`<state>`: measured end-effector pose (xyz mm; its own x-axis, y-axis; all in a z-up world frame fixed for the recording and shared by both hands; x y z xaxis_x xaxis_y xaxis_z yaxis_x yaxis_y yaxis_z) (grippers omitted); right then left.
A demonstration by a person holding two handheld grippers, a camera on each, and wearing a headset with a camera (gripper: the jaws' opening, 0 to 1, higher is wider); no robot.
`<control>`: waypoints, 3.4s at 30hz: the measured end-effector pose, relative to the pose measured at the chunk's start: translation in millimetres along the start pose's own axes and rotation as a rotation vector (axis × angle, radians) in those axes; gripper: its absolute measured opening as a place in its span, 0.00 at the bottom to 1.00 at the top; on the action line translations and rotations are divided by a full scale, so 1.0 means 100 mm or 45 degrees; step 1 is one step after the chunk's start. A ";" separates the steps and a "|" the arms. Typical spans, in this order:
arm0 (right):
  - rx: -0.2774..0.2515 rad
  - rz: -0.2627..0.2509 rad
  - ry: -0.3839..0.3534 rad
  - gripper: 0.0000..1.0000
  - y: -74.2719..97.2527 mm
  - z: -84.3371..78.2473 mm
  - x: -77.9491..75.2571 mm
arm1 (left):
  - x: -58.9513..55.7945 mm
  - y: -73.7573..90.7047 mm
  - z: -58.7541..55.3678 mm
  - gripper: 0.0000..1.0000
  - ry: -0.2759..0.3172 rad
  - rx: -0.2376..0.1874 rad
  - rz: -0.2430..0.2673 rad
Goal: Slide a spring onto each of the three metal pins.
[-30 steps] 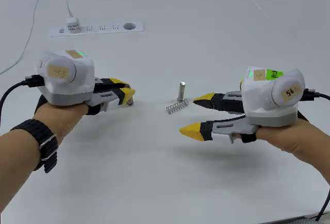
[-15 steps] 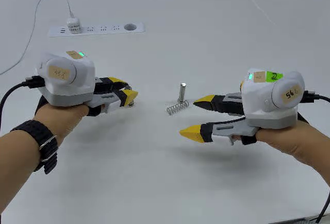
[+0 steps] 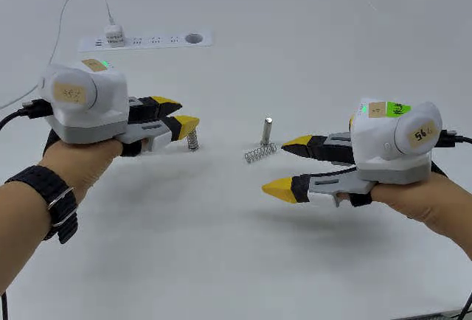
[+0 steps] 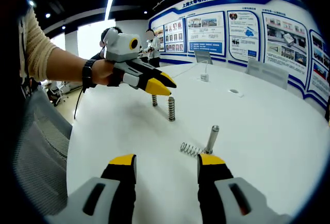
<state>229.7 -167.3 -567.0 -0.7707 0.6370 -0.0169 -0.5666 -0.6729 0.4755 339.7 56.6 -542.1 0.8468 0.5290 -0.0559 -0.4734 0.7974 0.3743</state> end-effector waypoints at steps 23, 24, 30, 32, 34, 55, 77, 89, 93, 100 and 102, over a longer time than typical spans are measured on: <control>-0.007 -0.018 -0.002 0.49 0.03 0.01 -0.02 | -0.35 0.09 0.17 0.23 -0.046 -0.062 -0.074; -0.009 -0.019 -0.004 0.49 0.03 0.01 -0.02 | -0.39 0.09 0.17 0.23 -0.046 -0.063 -0.083; -0.012 -0.027 0.001 0.49 0.06 0.02 -0.04 | -0.57 0.03 0.08 0.22 -0.037 -0.033 -0.129; -0.015 -0.031 0.002 0.49 0.08 0.02 -0.05 | -0.64 0.00 0.03 0.22 -0.024 -0.010 -0.149; -0.014 -0.038 0.004 0.49 0.10 0.02 -0.08 | -0.69 -0.04 -0.02 0.23 -0.026 0.009 -0.160; 0.021 -0.063 0.028 0.51 0.33 -0.02 -0.25 | -0.74 -0.48 -0.29 0.25 0.041 0.134 -0.150; 0.027 -0.068 0.029 0.52 0.37 -0.06 -0.27 | -0.70 -0.83 -0.40 0.17 -0.028 0.232 -0.132; 0.026 -0.070 0.032 0.52 0.37 -0.05 -0.26 | -0.76 -0.78 -0.40 0.11 -0.058 0.235 -0.173; 0.029 -0.067 0.039 0.52 0.37 -0.04 -0.25 | -0.74 -0.72 -0.40 0.10 -0.044 0.236 -0.174; 0.026 -0.056 0.049 0.51 0.34 -0.01 -0.22 | -0.81 -0.53 -0.35 0.10 -0.103 0.232 -0.221; 0.026 -0.048 0.056 0.51 0.32 0.00 -0.19 | -0.84 -0.48 -0.35 0.10 -0.135 0.238 -0.235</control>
<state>226.7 -200.6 -551.2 -0.7612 0.6444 -0.0732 -0.5896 -0.6407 0.4918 283.0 -16.3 -587.4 0.9399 0.3384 -0.0454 -0.2641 0.8049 0.5314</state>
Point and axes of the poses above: the centre of the closed fingertips' face, and the gripper's own axes: y roughly backward along the fingers, x roughly to its left, z roughly out of its top, the point moved 9 cm from there along y, roughly backward along the fingers, and after that the axes turned 3 degrees about y, right-handed, at the moved point
